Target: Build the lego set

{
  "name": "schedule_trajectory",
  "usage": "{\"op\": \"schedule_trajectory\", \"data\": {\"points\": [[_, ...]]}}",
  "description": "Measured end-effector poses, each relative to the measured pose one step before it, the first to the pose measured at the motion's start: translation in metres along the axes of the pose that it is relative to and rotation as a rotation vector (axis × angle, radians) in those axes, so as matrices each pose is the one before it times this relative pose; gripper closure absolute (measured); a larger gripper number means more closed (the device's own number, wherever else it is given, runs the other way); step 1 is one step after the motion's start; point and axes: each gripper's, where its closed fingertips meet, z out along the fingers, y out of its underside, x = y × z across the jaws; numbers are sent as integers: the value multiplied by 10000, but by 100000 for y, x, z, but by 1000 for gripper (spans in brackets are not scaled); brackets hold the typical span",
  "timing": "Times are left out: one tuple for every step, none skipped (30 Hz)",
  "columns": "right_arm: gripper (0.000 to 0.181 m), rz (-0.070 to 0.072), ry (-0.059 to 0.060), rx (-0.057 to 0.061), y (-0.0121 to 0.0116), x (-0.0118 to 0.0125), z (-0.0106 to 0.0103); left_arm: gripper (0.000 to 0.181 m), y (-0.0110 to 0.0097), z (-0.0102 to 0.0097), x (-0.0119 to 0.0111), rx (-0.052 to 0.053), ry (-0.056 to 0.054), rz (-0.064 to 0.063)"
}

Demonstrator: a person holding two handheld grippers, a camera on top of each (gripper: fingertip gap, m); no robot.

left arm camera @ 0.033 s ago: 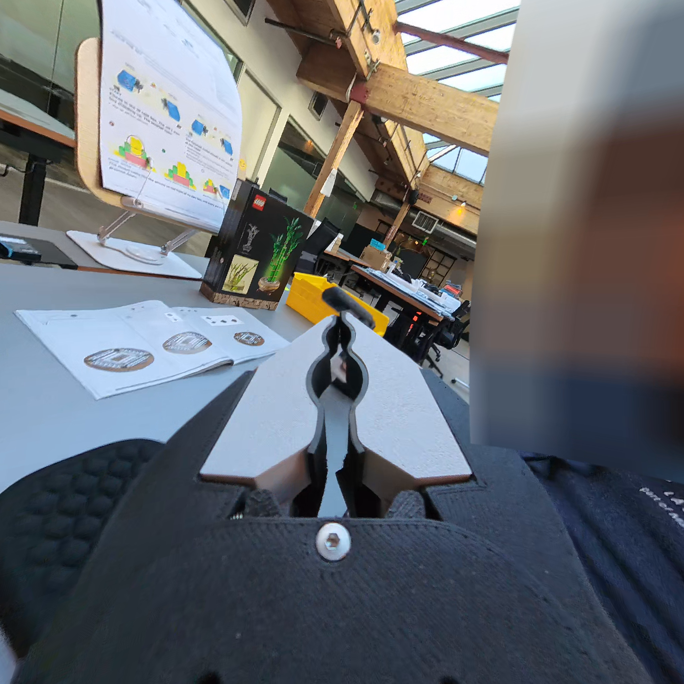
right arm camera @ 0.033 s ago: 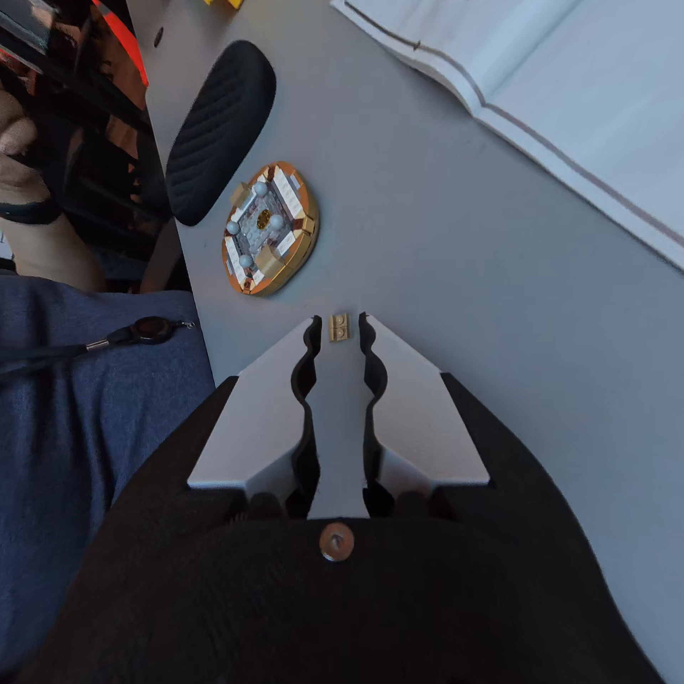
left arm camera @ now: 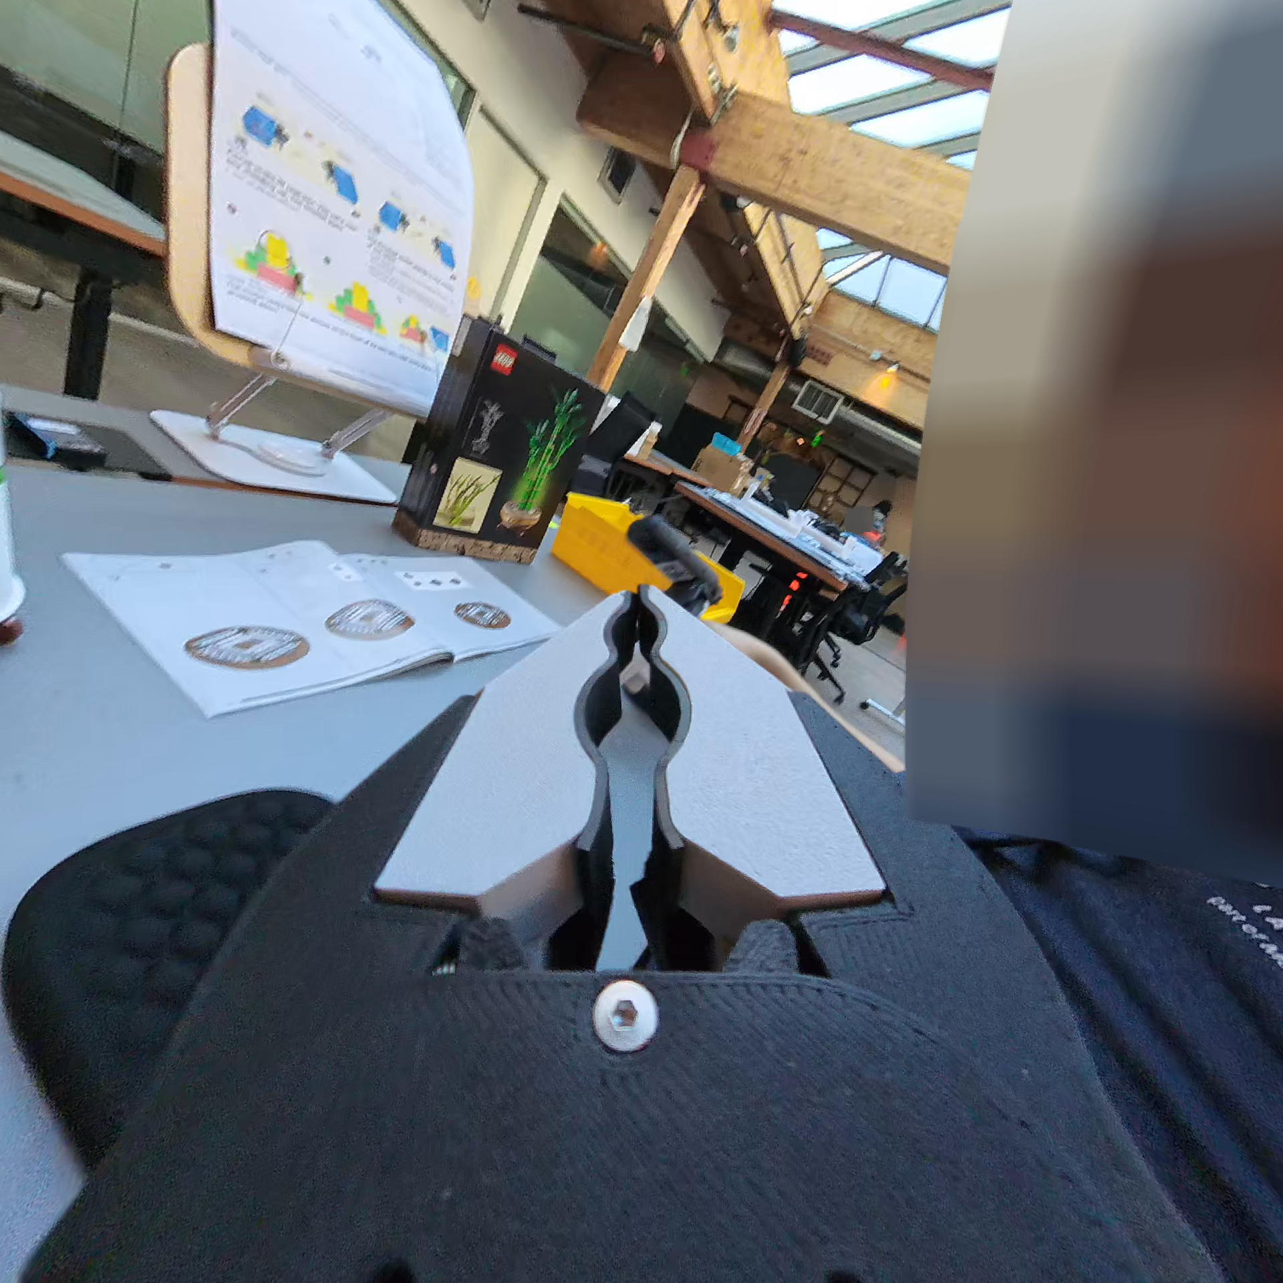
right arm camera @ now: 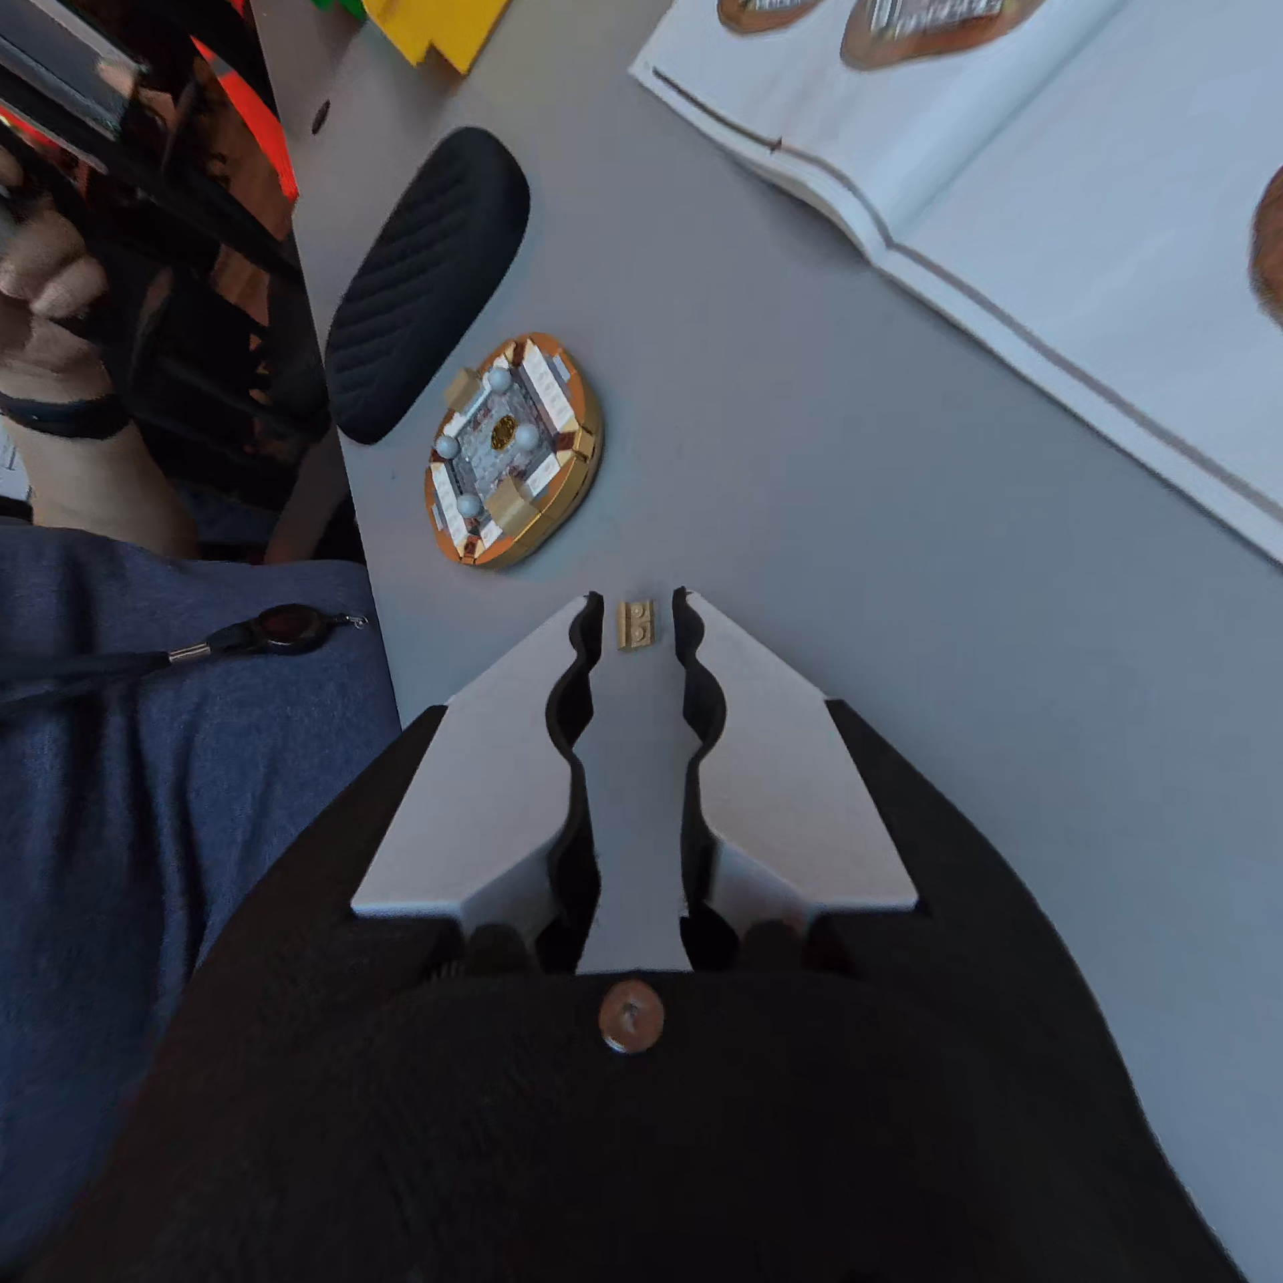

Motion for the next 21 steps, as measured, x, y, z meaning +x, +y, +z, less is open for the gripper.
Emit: {"op": "schedule_trajectory", "data": {"points": [[163, -235, 4, 528, -598, -44, -601, 181, 605, -810, -504, -285, -407, -9], [163, -187, 25, 487, -527, 11, -513, 181, 628, -1005, -654, -302, -514, 16], [163, -139, 73, 446, -443, 103, -421, 181, 652, -1181, -804, -322, -621, 53], [163, -125, 83, 409, -390, 125, -311, 181, 786, -1281, -931, -430, -677, 56], [163, -111, 56, 365, -327, 102, -191, 181, 888, -1346, -1016, -519, -691, 26], [163, -79, 45, 316, -309, 67, -101, 181, 729, -1341, -1160, -369, -726, 13], [163, -73, 20, 287, -304, -11, -28, 181, 474, -1257, -1124, -155, -617, 6], [162, -99, -28, 249, -296, -150, 56, 181, 279, -1062, -887, -28, -391, -39], [162, -127, -58, 189, -251, -252, 115, 181, 229, -873, -712, -26, -219, -137], [162, -154, -49, 149, -212, -285, 148, 181, 168, -742, -582, -10, -153, -193], [162, -182, -38, 116, -187, -304, 184, 181, 89, -658, -399, 20, -80, -136], [162, -174, -24, 72, -133, -292, 198, 181, 2, -634, -276, 61, -66, -51], [162, -134, 4, 21, -92, -239, 207, 181, 22, -632, -403, 43, -176, 11], [162, -97, 37, -38, -64, -167, 199, 181, 213, -624, -553, -87, -282, 56], [162, -95, 67, -79, -56, -125, 162, 181, 531, -594, -615, -279, -320, 115], [162, -114, 88, -86, -73, -117, 133, 181, 927, -517, -887, -509, -480, 120], [162, -134, 102, -66, -144, -124, 107, 181, 1259, -427, -1407, -680, -793, 158], [162, -155, 104, -30, -207, -135, 91, 174, 1565, -264, -1587, -823, -883, 239], [162, -171, 88, 15, -257, -150, 105, 164, 1463, -55, -1563, -732, -871, 235], [162, -169, 66, 46, -290, -182, 142, 155, 1229, 129, -1532, -563, -859, 157], [162, -153, 57, 69, -306, -162, 176, 145, 856, 294, -1187, -331, -642, 99]]}}
